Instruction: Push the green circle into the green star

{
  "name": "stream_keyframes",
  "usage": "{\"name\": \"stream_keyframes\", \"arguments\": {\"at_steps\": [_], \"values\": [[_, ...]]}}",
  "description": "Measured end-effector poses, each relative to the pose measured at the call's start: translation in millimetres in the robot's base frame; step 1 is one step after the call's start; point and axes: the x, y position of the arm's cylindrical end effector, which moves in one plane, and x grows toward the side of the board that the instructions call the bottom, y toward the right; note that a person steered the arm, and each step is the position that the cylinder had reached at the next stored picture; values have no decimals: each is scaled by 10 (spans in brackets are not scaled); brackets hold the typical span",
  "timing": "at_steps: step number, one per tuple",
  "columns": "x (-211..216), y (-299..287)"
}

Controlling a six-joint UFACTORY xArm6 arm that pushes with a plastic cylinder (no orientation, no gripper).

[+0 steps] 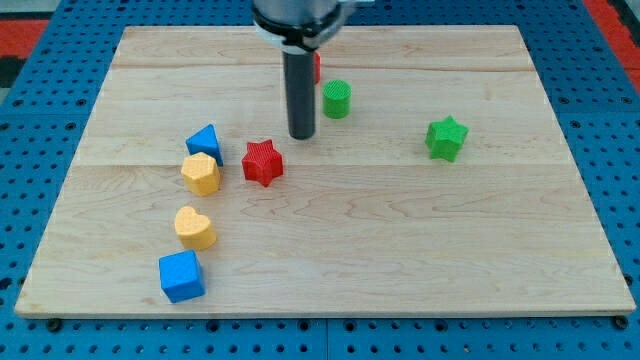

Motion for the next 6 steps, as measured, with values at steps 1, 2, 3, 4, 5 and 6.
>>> {"name": "stream_keyframes", "arguments": {"at_steps": [1,2,3,4,5,6], "values": [[-296,111],[-292,787],[-292,1188],[-292,1264],[-295,1055],[-307,587]]}}
